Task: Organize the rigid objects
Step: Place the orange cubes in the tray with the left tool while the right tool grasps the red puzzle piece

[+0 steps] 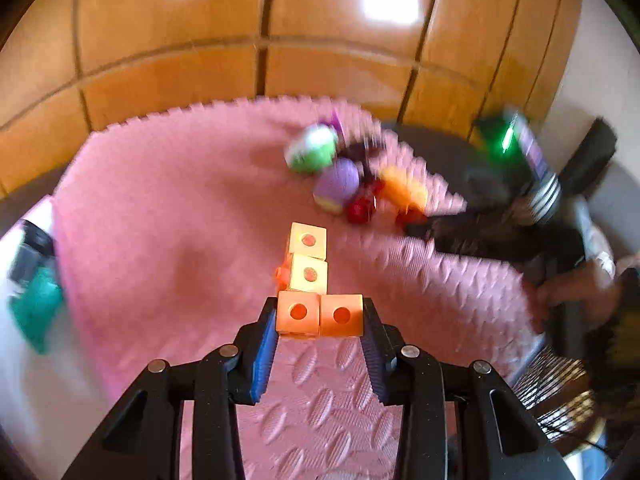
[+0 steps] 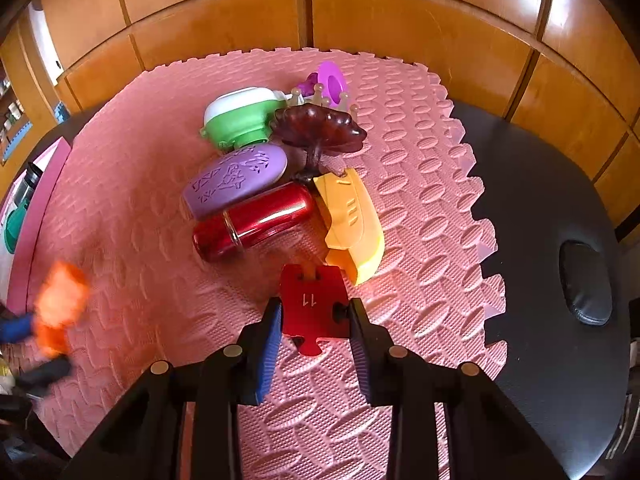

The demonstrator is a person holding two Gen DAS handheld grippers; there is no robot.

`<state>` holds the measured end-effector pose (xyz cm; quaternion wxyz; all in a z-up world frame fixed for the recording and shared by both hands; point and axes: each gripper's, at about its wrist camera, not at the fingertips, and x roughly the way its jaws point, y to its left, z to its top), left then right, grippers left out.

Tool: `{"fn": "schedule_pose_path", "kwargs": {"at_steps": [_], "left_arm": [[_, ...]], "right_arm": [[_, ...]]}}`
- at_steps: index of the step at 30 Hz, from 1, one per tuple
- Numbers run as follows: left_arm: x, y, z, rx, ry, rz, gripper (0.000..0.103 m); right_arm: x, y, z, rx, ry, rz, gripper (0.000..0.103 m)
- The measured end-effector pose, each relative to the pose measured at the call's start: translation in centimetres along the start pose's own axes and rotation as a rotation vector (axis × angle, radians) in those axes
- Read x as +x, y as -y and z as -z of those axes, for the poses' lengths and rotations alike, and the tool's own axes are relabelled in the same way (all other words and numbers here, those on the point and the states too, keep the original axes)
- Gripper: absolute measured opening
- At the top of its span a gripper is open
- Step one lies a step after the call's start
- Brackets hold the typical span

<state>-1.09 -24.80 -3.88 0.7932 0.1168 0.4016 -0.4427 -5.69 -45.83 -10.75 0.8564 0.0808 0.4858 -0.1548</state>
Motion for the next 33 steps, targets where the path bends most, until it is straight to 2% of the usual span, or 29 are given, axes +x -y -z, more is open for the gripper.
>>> {"fn": "schedule_pose_path", "kwargs": {"at_steps": [4, 7, 9, 13, 17, 22, 26, 31, 33], "left_arm": [[-4.8, -3.9, -0.9, -0.1, 0.075, -0.02, 0.039], [-7.7, -8.7, -0.6, -0.211, 0.106, -0.091, 0.039], [-9.0, -12.4, -0.1, -0.283, 0.114, -0.186, 0.039], [-9.0, -20.5, 1.3, -0.462, 0.066, -0.301, 0.039], [-7.2, -25.1, 1.5, -0.521, 0.022, -0.375, 0.039], [-4.3, -27.9, 0.7, -0.539, -0.017, -0.415, 0.039], [-2.8, -29.6, 0.1, -0.561, -0.034, -0.4, 0.039], [-2.1, -29.7, -0.2, -0.562, -0.03, -0.396, 0.04], [-2.5, -29.7, 0.0, -0.566, -0.023, -0.393, 0.044]], "right_arm": [[0.0, -0.1, 0.1, -0.01, 0.007, 0.008, 0.032], [-0.1, -0.4, 0.2, -0.024, 0.016, 0.025, 0.032], [-0.2, -0.7, 0.3, -0.036, 0.021, 0.035, 0.032], [-0.2, -0.9, 0.3, -0.045, 0.026, 0.043, 0.032], [-0.2, -0.9, 0.3, -0.05, 0.03, 0.047, 0.032], [-0.2, -0.9, 0.3, -0.055, 0.035, 0.048, 0.032], [-0.1, -1.1, 0.3, -0.059, 0.038, 0.047, 0.032], [-0.1, -1.2, 0.3, -0.069, 0.042, 0.049, 0.032], [-0.1, -1.2, 0.2, -0.07, 0.042, 0.05, 0.032]]}}
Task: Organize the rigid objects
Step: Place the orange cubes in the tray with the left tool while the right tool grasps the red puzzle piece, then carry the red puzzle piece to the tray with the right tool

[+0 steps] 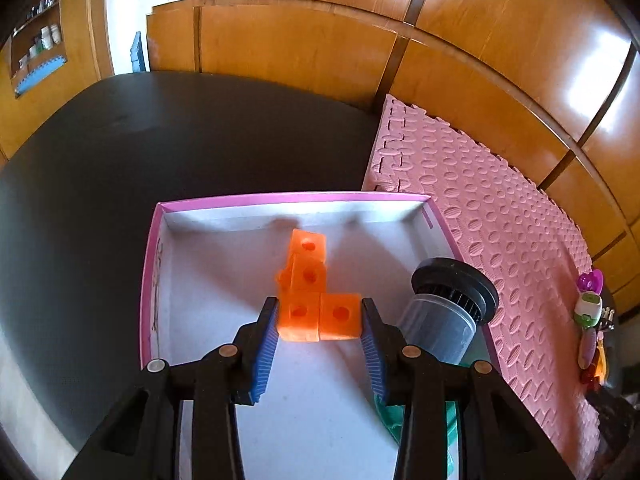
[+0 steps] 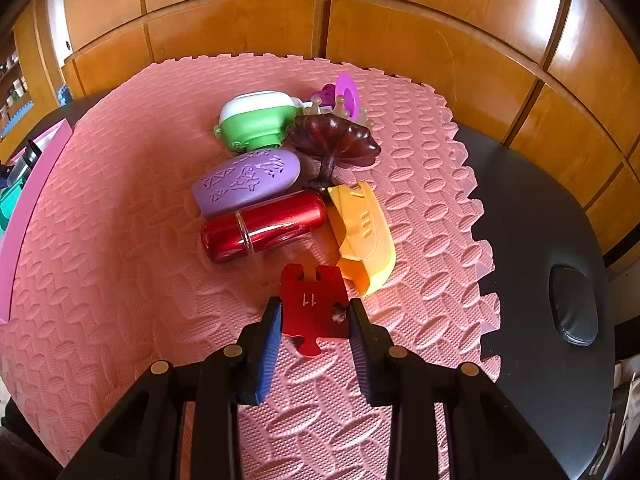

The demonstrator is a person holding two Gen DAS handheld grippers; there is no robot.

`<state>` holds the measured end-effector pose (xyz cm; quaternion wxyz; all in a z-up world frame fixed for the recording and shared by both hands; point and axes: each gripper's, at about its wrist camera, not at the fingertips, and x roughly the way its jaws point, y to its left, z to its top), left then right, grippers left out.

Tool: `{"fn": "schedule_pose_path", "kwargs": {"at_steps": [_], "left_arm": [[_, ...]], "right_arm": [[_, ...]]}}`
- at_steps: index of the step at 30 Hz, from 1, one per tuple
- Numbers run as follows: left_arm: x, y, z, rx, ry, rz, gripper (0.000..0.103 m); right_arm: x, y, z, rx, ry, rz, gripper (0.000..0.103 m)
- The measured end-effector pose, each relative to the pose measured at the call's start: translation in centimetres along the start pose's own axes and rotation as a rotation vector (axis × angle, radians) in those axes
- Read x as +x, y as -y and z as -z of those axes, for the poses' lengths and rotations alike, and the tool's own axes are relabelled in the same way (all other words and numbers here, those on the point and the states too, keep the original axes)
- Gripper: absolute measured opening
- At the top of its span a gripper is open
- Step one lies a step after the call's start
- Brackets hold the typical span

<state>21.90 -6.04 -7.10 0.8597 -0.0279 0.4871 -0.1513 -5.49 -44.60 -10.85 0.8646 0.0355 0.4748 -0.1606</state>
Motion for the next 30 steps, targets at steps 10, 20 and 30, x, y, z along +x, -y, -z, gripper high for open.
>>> {"fn": "schedule_pose_path", "kwargs": {"at_steps": [10, 20, 30], "left_arm": [[-7.0, -0.3, 3.6, 0.0, 0.148, -0.028, 0.053], [-10.8, 0.9, 10.0, 0.063, 0.174, -0.104, 0.056], [-11.5, 1.1, 11.7, 0.064, 0.17, -0.114, 0.056]], "right_arm": [[-0.1, -0.4, 0.0, -0.023, 0.006, 0.022, 0.032], [-0.3, -0.8, 0.1, -0.028, 0.006, 0.024, 0.032], [-0.3, -1.3, 0.2, -0.026, -0.002, -0.013, 0.032]]}}
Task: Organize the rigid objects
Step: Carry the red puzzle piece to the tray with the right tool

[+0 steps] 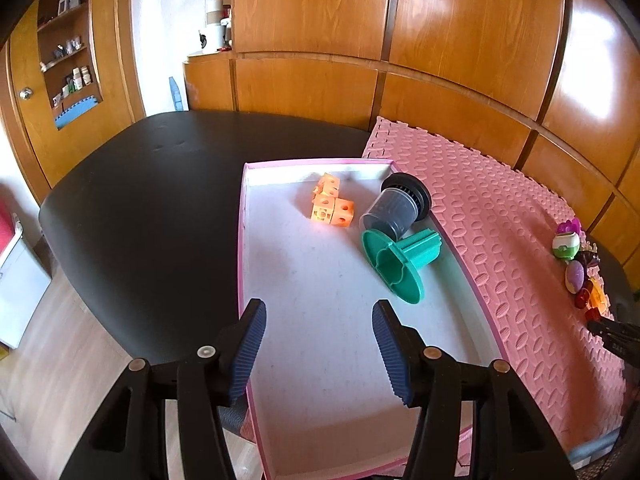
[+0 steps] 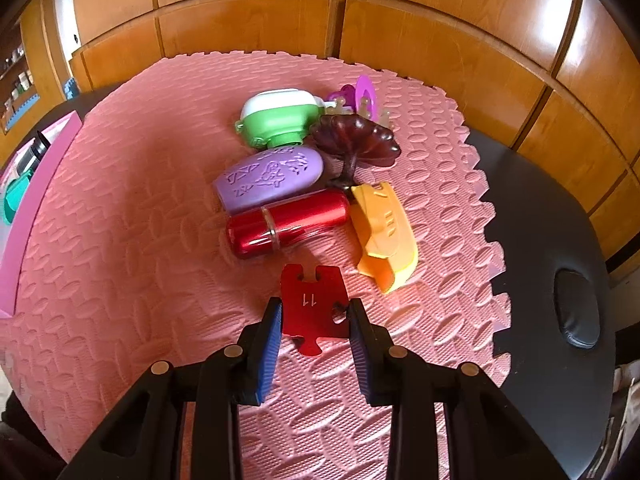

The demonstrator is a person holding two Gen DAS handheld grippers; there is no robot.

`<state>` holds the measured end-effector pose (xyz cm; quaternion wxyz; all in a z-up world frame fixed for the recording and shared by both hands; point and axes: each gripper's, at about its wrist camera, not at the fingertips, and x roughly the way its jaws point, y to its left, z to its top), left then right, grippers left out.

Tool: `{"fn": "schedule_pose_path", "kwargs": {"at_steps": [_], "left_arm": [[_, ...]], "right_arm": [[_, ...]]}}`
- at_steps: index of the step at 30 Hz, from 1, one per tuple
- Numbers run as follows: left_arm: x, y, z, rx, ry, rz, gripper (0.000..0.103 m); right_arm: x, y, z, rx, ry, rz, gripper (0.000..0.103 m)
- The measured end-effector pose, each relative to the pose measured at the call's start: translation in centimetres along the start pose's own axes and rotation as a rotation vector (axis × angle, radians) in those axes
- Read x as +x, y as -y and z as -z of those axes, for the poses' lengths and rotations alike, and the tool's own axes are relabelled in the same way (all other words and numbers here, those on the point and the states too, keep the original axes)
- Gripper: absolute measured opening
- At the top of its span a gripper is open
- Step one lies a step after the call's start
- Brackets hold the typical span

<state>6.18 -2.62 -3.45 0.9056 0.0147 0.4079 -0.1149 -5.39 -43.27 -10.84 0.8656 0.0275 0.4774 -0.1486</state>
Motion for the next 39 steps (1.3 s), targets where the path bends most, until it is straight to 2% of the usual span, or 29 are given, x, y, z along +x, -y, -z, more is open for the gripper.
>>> {"fn": "schedule_pose_path", "kwargs": {"at_steps": [18, 26, 30, 34, 39], "left_arm": [[-0.7, -0.1, 0.6, 0.009, 0.006, 0.002, 0.056], [-0.7, -0.8, 0.7, 0.0, 0.005, -0.003, 0.056], [-0.9, -1.4, 0.6, -0.008, 0.015, -0.008, 0.056], [-1.4, -2.9, 0.2, -0.039, 0.03, -0.031, 0.056], [-2.0, -5.7, -0.3, -0.102, 0.05, -0.073, 0.056]], "right_arm": [[0.1, 0.1, 0.0, 0.007, -0.003, -0.005, 0.032], [-0.3, -1.9, -0.2, -0.023, -0.002, -0.068, 0.032], [-1.6, -3.1, -1.0, -0.002, 0.034, -0.121, 0.032], [-3.5, -6.7, -3.2, -0.035, 0.103, -0.216, 0.031], [-5.4, -15.2, -6.6, -0.195, 0.173, -0.353, 0.032]]}}
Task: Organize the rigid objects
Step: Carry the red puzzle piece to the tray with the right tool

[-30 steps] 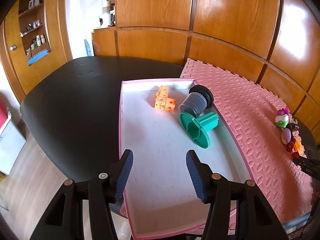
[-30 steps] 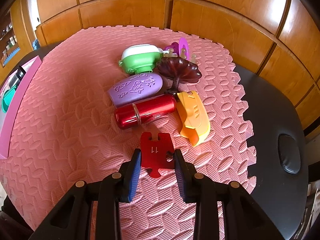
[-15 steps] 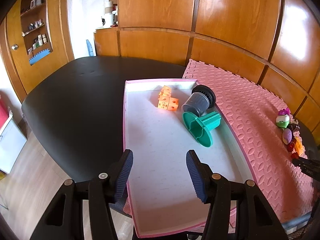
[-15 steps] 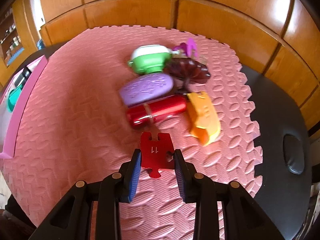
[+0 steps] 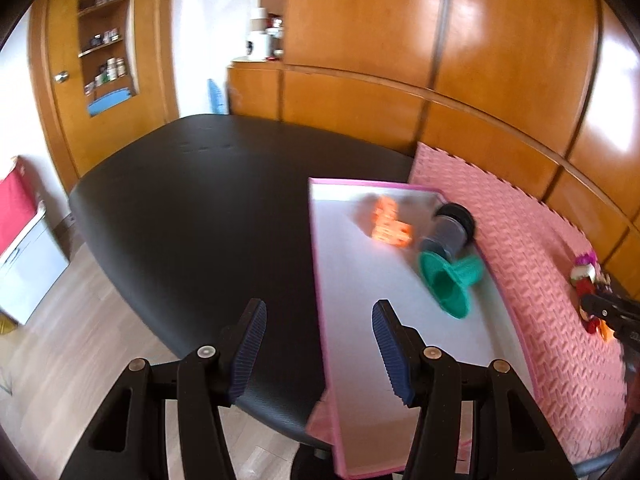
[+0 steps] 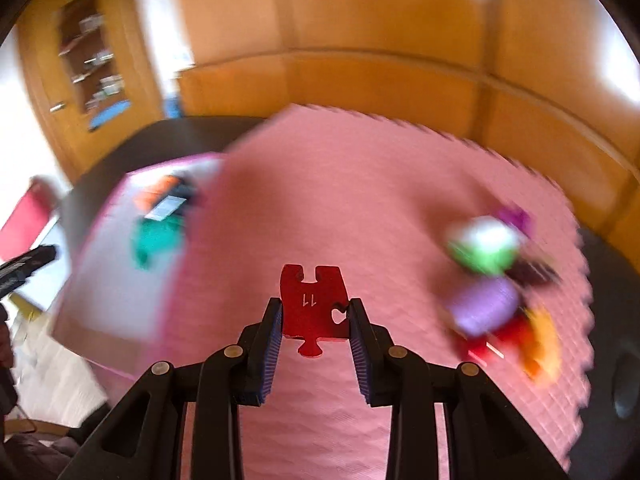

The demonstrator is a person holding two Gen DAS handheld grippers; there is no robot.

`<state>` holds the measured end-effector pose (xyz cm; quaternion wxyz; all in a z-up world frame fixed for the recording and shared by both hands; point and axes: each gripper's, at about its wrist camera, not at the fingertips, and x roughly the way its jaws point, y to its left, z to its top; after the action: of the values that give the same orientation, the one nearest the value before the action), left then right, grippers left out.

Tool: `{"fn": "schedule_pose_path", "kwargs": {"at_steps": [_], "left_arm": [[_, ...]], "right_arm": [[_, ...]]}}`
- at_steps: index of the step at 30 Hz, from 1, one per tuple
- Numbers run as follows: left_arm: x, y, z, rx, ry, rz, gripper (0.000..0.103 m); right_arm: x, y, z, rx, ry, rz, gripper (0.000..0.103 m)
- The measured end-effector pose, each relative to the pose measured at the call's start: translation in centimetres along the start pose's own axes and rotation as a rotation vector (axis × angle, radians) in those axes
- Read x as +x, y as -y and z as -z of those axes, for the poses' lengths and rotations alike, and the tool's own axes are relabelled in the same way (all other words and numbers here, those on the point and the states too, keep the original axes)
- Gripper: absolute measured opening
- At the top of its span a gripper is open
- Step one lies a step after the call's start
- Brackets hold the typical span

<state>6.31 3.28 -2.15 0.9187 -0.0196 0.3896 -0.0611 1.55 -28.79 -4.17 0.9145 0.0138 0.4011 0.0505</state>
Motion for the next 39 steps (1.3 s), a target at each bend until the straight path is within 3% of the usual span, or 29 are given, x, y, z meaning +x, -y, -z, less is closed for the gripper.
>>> {"fn": "schedule_pose_path", "kwargs": {"at_steps": [6, 13, 19, 29, 39], "left_arm": [[-0.1, -2.4, 0.3, -0.053, -0.007, -0.02, 0.056], [0.8, -4.5, 1.1, -0.101, -0.044, -0.018, 0.056], [1.9, -6.5, 1.6, -0.152, -0.079, -0.027, 0.056], [2.2, -7.3, 1.8, -0.169, -0.092, -0.032, 0.056], [0.7, -6.2, 1.3, -0.143, -0.05, -0.023, 0.056]], "right_arm": [[3.9, -11.3, -5.7, -0.218, 0.015, -0.147, 0.032], [11.3, -19.5, -10.1, -0.346, -0.039, -0.168, 0.032], [16.5, -21.4, -11.1, -0.367, -0.117, -0.15, 0.032], [20.2, -22.2, -11.2, -0.365, -0.194, -0.137, 0.032], [13.3, -18.7, -9.9, -0.3, -0.078, -0.184, 0.039]]}}
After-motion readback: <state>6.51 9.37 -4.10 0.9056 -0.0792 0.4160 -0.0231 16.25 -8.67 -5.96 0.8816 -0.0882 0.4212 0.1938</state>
